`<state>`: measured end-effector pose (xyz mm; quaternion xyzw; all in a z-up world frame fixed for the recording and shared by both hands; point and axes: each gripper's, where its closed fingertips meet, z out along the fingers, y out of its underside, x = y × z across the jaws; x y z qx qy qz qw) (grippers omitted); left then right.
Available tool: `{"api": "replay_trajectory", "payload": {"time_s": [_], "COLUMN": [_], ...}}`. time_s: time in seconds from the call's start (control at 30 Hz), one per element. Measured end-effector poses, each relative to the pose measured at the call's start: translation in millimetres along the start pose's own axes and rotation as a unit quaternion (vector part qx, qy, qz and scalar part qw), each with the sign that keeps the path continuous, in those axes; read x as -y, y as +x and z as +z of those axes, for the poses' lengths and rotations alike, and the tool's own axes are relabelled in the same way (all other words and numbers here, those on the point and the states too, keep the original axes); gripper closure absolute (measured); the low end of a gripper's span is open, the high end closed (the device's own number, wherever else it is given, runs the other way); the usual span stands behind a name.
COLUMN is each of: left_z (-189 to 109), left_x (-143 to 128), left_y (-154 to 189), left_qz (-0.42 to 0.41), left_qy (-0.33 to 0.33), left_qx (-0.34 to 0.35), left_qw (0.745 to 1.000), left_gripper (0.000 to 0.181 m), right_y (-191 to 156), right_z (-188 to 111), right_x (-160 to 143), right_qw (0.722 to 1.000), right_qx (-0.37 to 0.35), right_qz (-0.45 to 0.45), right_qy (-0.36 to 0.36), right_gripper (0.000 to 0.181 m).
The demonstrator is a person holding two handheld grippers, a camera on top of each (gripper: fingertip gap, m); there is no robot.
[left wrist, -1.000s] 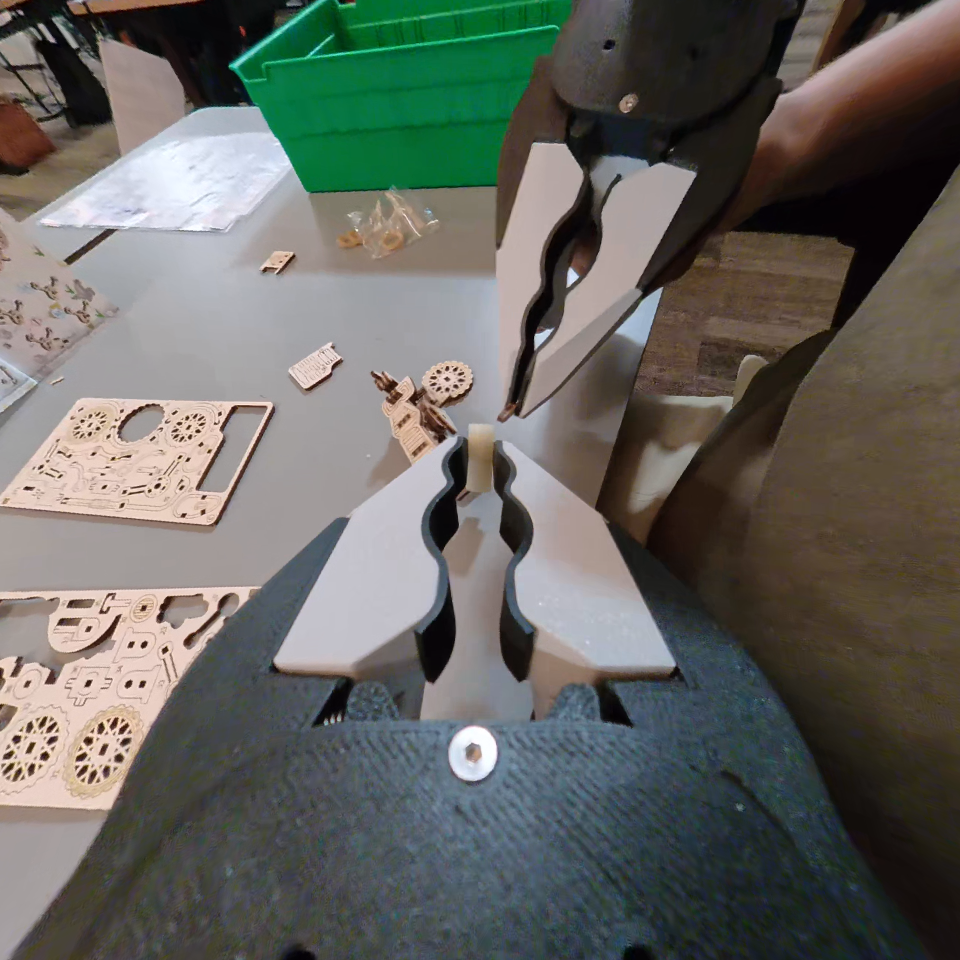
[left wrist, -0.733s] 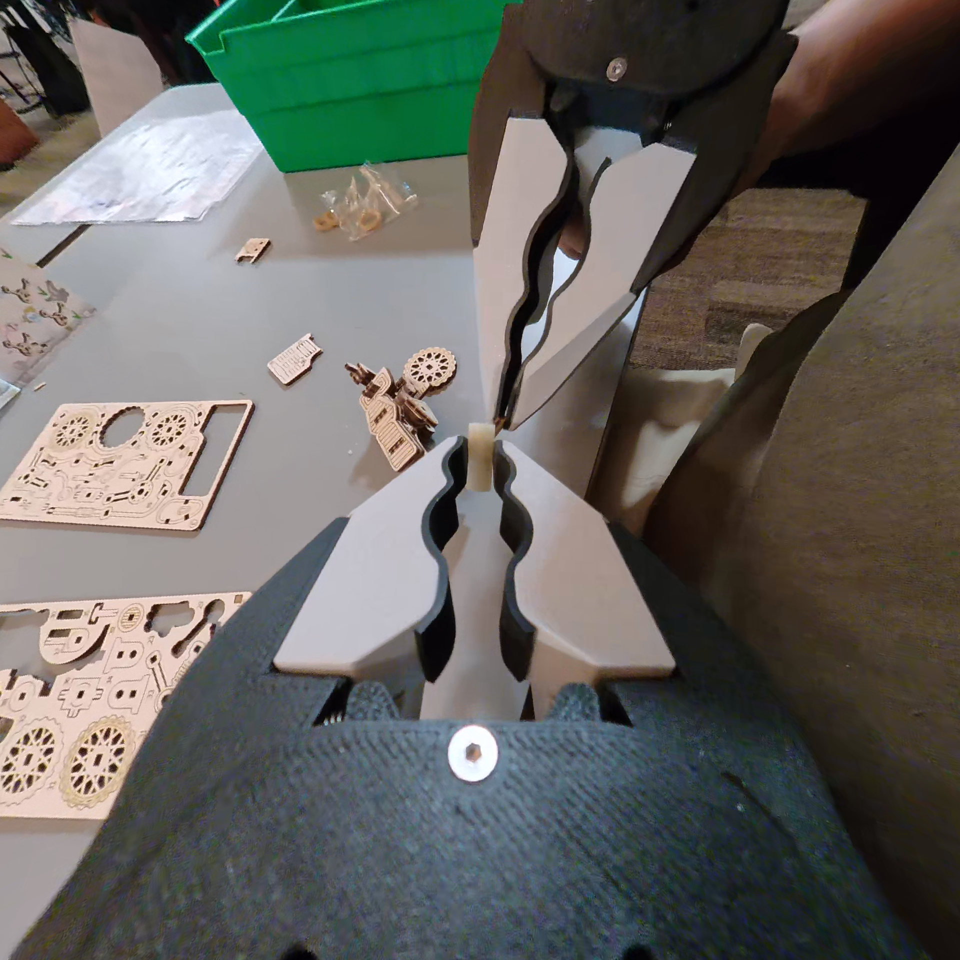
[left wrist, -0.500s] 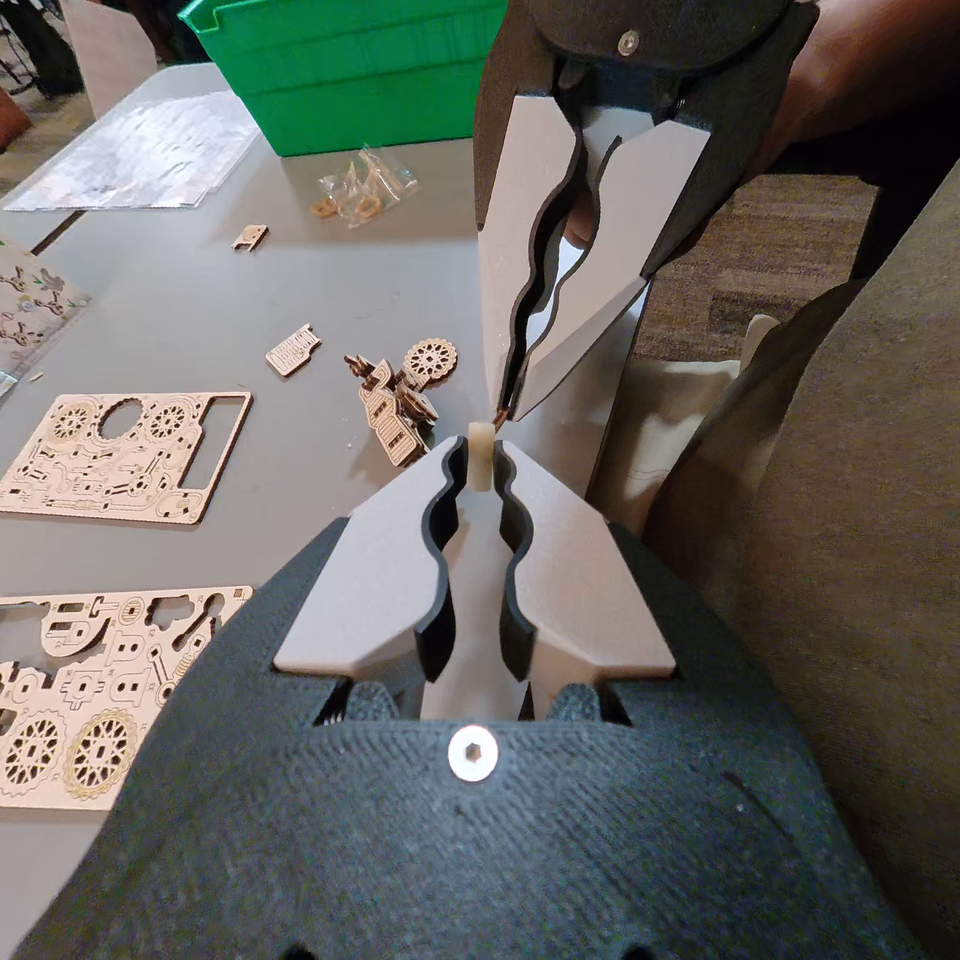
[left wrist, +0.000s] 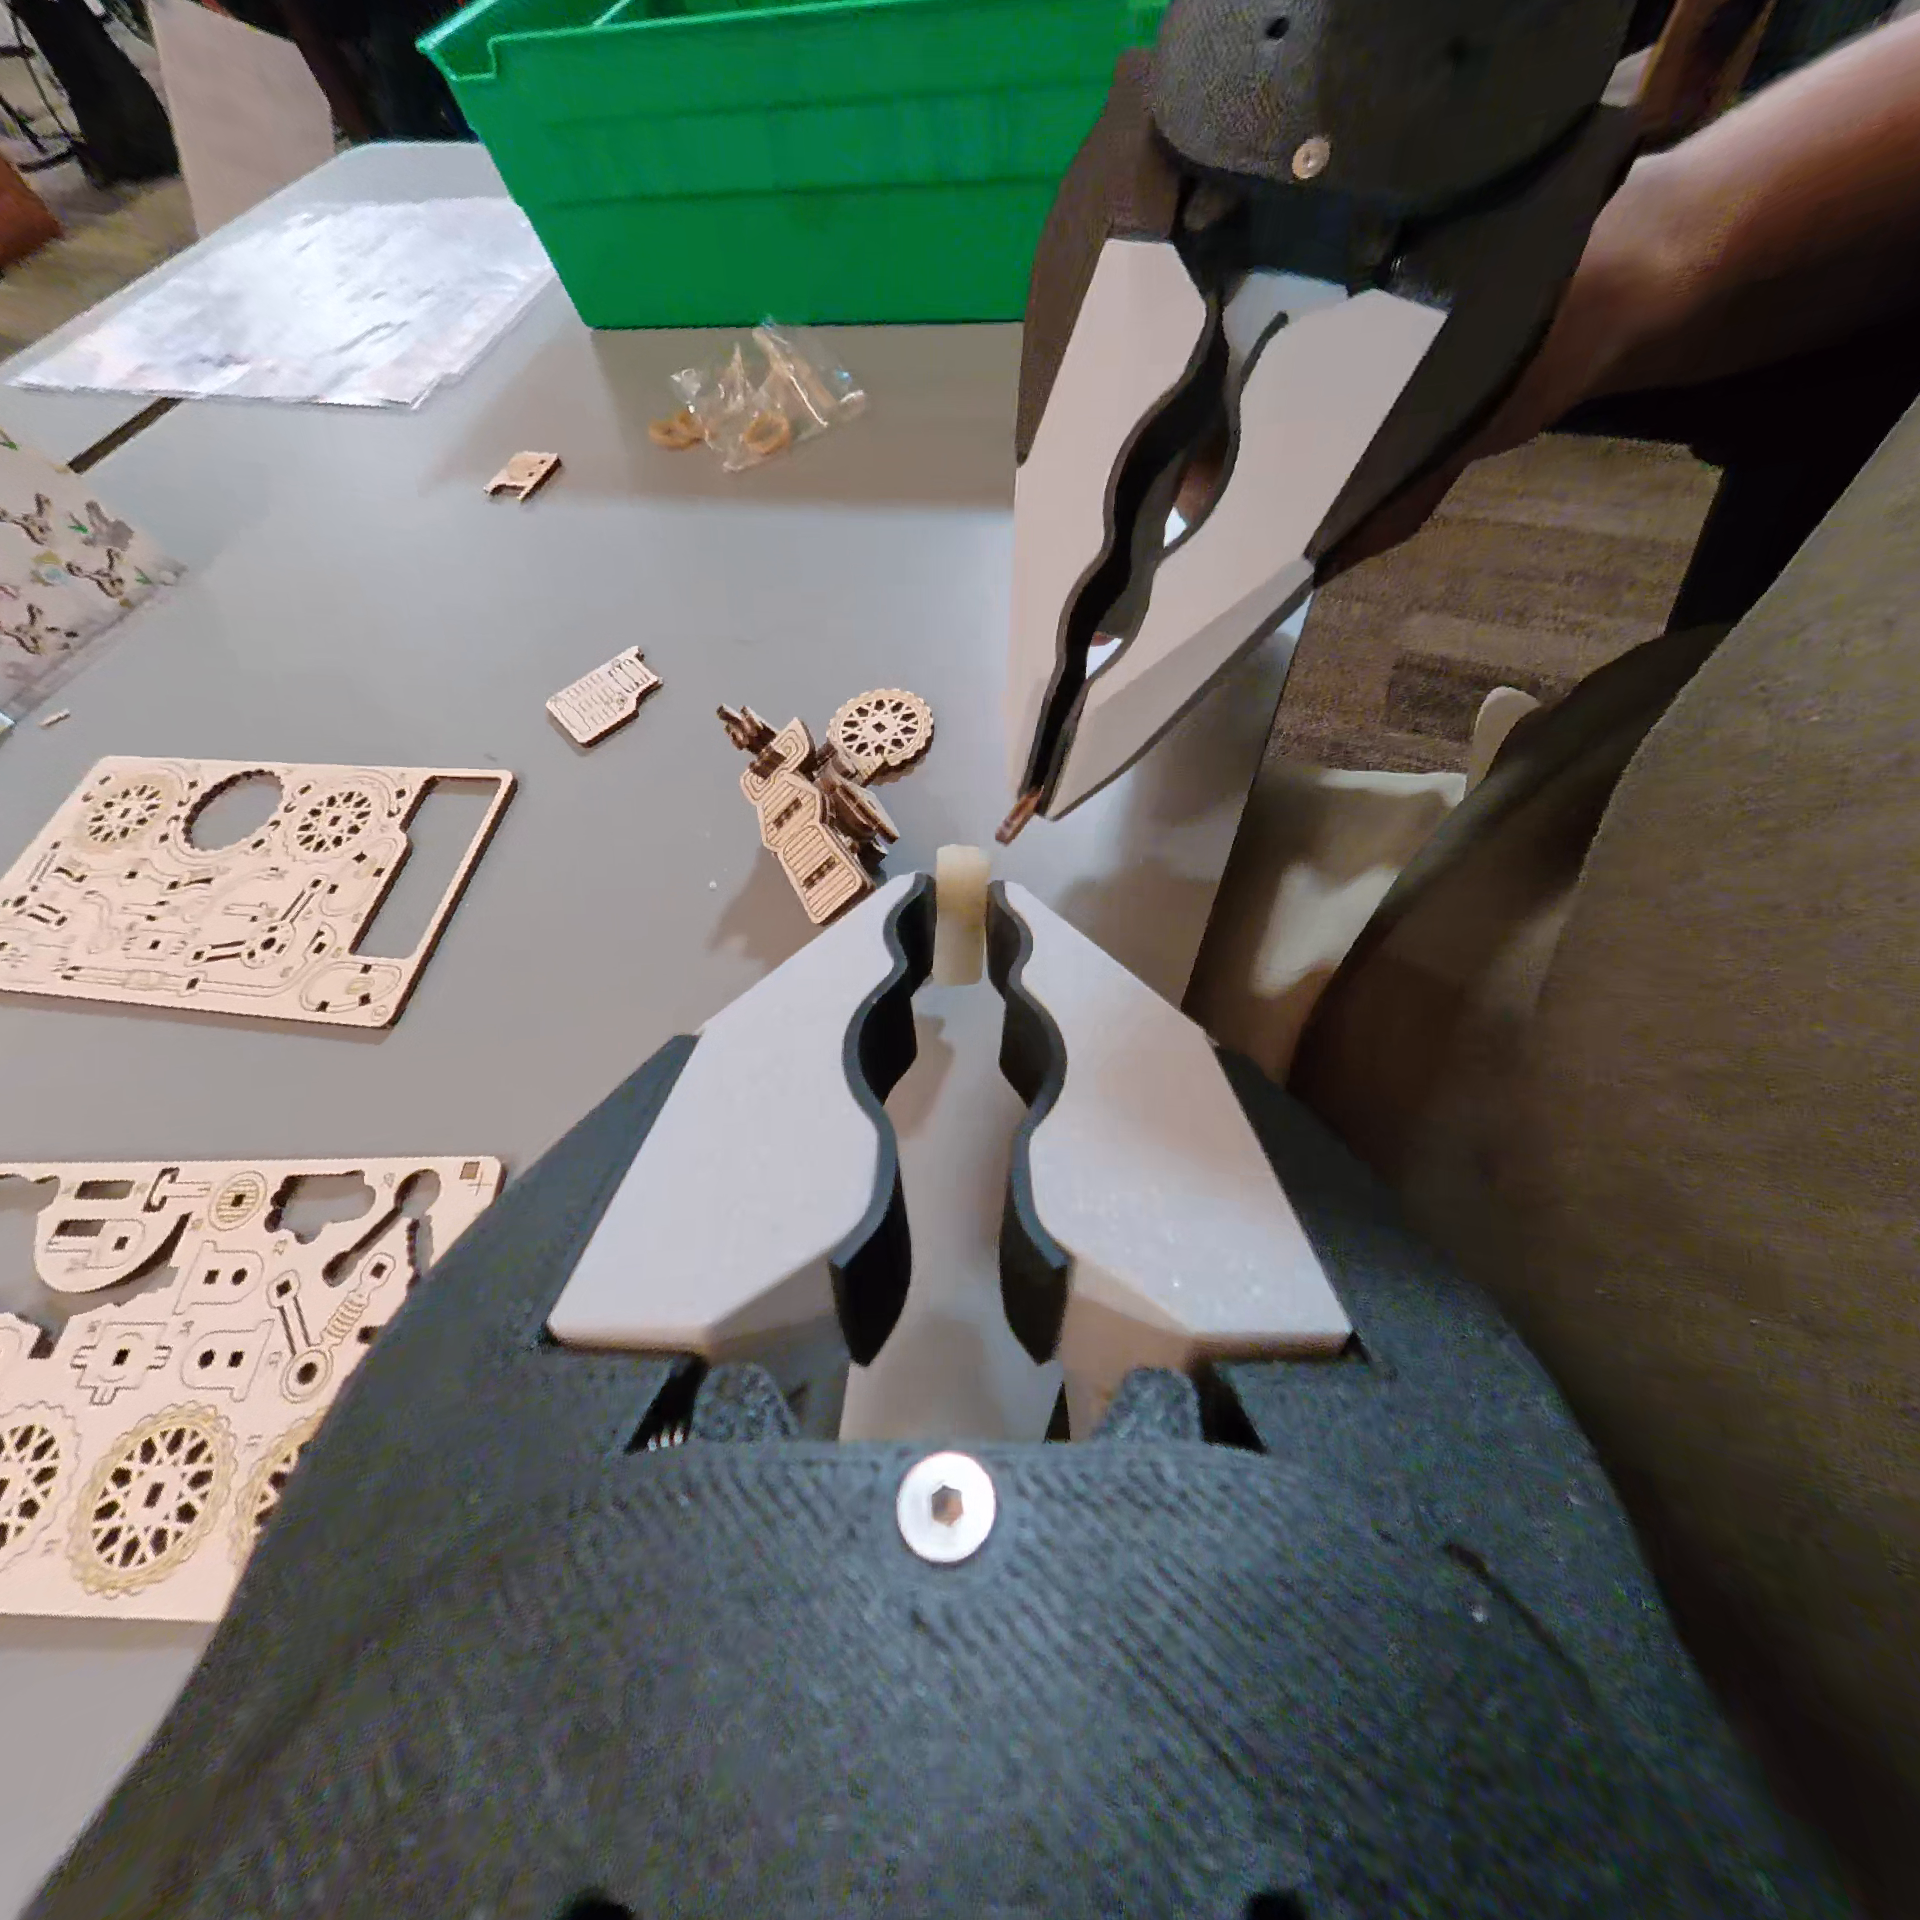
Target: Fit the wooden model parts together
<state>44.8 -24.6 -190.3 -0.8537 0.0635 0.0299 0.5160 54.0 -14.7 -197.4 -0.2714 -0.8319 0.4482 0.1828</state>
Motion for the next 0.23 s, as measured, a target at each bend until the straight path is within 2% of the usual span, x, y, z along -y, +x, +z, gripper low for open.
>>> {"api": "replay_trajectory", "payload": {"time_s": [0.23], "left_z": [5.2], "left_x": [-9.8], "left_y": [9.0], "left_qz": [0.051], "left_qy": [-0.035], "left_qx": [0.005], "left_qw": [0.998], "left_gripper": [0.174], "right_y": [-6.2], "right_z": [5.9], "right_x": [-0.3], "right_qw": [0.997], "right_qx": [-0.025], "right_qz": [-0.062], "right_qy": [-0.026], "right_gripper": [0.181]}}
